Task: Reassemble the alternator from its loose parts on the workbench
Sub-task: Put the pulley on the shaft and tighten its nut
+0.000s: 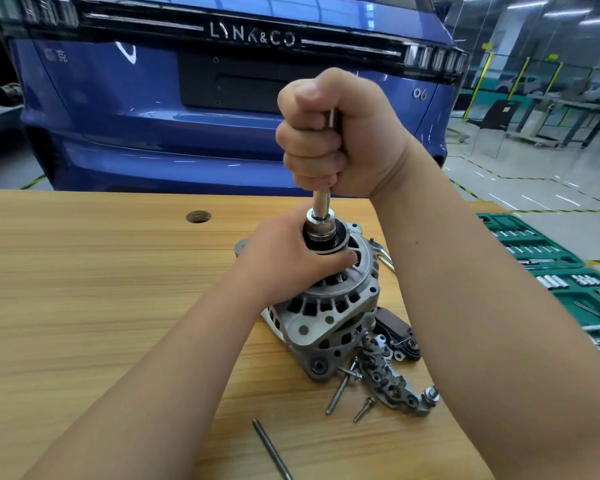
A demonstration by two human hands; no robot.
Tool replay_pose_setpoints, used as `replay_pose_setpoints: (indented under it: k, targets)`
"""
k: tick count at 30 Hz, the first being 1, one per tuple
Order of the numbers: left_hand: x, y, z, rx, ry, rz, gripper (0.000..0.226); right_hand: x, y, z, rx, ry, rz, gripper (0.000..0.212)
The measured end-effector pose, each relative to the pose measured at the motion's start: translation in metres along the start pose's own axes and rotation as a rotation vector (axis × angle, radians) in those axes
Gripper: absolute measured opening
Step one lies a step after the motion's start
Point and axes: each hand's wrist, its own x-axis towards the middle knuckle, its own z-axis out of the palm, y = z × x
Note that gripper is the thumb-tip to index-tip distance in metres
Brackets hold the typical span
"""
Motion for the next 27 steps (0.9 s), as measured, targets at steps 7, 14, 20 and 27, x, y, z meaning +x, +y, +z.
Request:
replay_pose_setpoints:
  k: [7, 14, 20, 27]
  targets:
    - [-0.002, 0.007, 0.015, 0.181, 0.116, -0.154, 0.023, 0.002, 0.032, 0.044, -0.482, 1.001, -0.41, 0.037]
    - [0.006, 0.001, -0.006, 0.019, -0.094, -0.016, 0.039, 0.001, 0.014, 0.004, -0.124, -0.072, 0.065, 0.023]
    - [0.006, 0.015, 0.007, 0.282, 0.065, -0.147, 0.019, 0.001, 0.043, 0.024, -0.355, 0.743, -0.264, 0.051]
    - [0.001, 0.007, 0.006, 0.075, 0.021, -0.096, 0.029, -0.008, 0.038, 0.01, -0.322, 0.449, -0.181, 0.041]
